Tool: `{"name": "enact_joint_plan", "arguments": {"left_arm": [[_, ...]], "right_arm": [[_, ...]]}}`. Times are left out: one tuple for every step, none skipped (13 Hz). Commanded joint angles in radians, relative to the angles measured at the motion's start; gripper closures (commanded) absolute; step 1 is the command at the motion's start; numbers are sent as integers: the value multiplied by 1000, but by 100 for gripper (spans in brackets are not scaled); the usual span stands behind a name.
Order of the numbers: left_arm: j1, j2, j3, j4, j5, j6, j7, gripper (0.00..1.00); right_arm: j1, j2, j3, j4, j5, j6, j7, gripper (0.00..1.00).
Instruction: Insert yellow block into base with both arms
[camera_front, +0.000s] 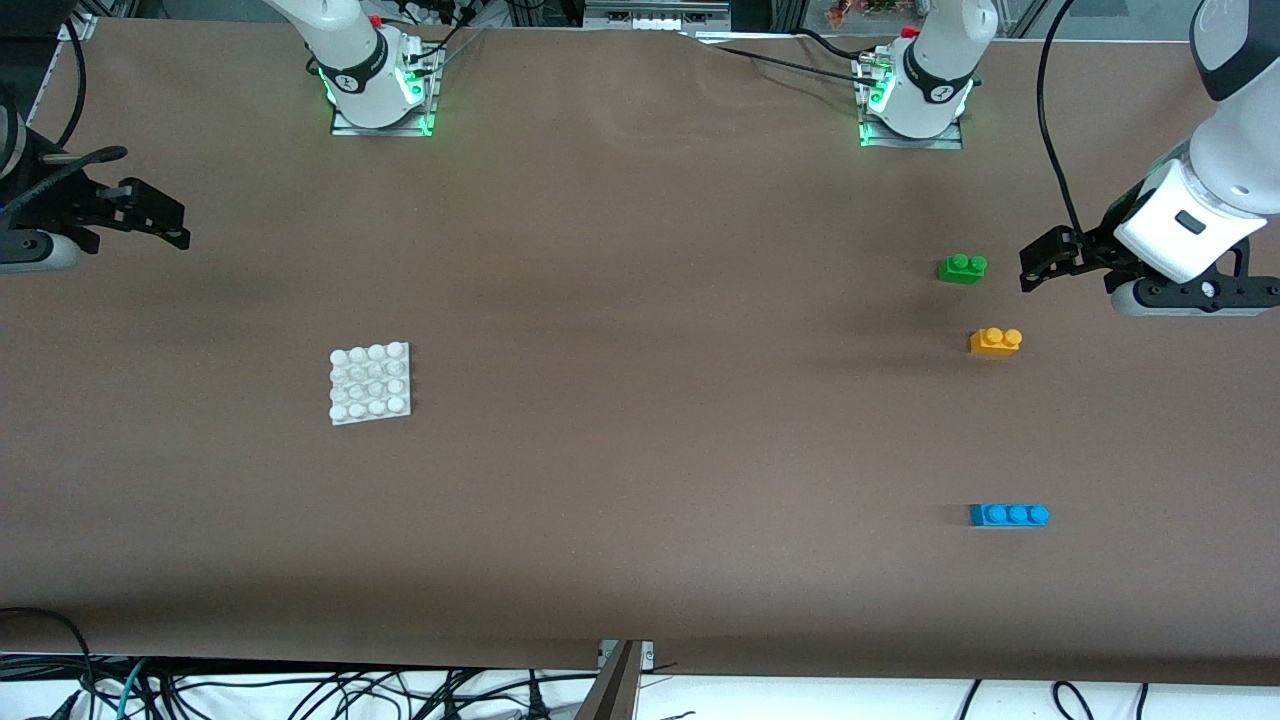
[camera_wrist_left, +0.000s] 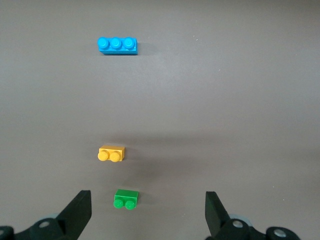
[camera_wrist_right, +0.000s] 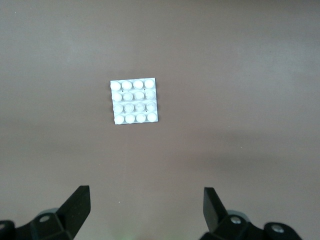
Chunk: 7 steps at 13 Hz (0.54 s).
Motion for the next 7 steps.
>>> {"name": "enact_joint_plan", "arguments": {"left_arm": [[8,-9,-7,7,-12,-15,-9,0],[6,-9,-7,7,-12,-15,-9,0],[8,-9,-7,7,-12,-13,-9,0],[8,-9,-7,7,-12,-15,-8,0],[8,-9,-7,7,-12,-15,-8,0],[8,-9,-7,7,-12,-15,-9,0],[6,-9,-7,7,-12,-15,-9,0]], "right_arm": [[-2,-10,4,-8,0,-17,4,0],[-2,-9,5,-5,0,-15,6,0],[-2,-3,4,2,1,-14,4,0],[-2,-1,2,7,1,-15,3,0],[-2,-1,2,7,1,-17,3,0],[-2,-1,2,7,1,-17,3,0],[-2,-1,2,7,1,-15,3,0]]}}
